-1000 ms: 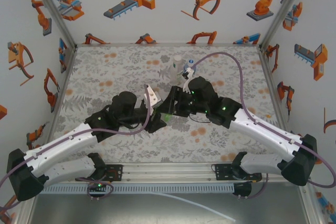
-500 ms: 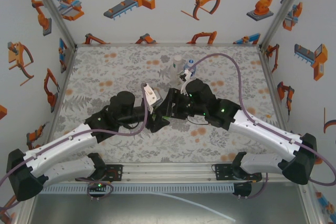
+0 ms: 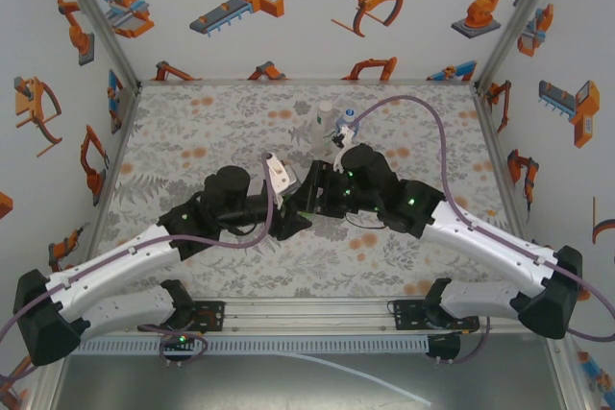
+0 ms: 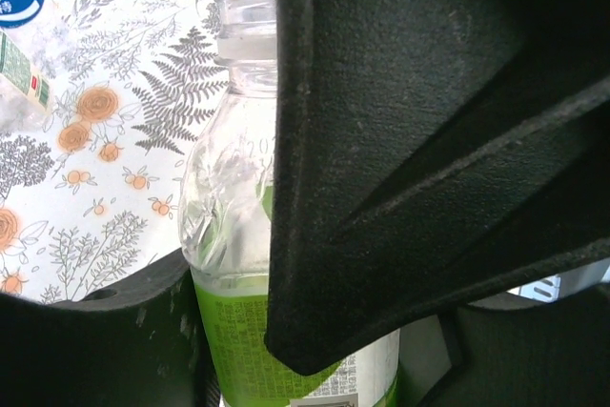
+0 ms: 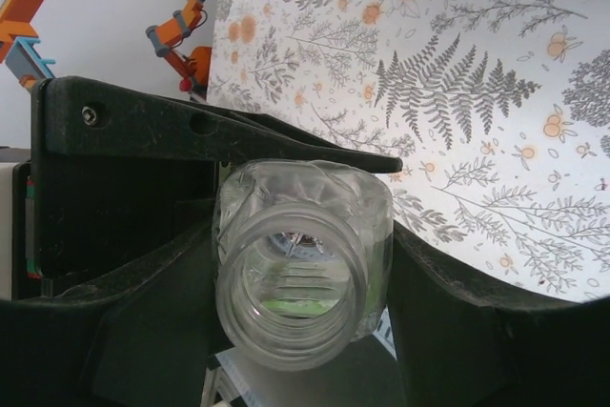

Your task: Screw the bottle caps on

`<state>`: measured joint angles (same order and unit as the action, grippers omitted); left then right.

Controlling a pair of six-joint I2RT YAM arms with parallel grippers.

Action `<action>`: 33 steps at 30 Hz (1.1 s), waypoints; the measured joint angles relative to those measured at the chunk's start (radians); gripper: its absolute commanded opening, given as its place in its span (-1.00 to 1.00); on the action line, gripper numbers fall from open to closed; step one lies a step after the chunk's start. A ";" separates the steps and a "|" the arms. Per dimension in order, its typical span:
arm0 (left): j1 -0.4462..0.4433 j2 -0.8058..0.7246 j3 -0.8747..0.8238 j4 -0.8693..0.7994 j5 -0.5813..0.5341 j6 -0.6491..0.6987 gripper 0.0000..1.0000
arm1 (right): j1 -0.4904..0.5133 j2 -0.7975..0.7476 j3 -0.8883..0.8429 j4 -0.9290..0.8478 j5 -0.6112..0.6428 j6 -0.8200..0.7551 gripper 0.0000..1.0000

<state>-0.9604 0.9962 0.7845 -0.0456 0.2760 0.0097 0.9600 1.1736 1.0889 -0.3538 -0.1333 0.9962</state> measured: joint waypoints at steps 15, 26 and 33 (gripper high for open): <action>0.000 -0.155 -0.002 -0.117 -0.167 -0.037 -0.85 | 0.005 -0.114 0.133 -0.217 0.193 -0.216 0.26; 0.020 -0.283 -0.002 -0.214 -0.277 -0.055 -0.88 | 0.005 -0.092 0.126 -0.311 0.265 -0.255 0.21; 0.140 -0.296 -0.001 -0.256 -0.267 -0.076 -0.88 | 0.005 -0.037 0.121 -0.318 0.320 -0.312 0.20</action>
<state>-0.8204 0.7006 0.7834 -0.3016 0.0090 -0.0658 0.9649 1.1366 1.2102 -0.6716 0.1867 0.6838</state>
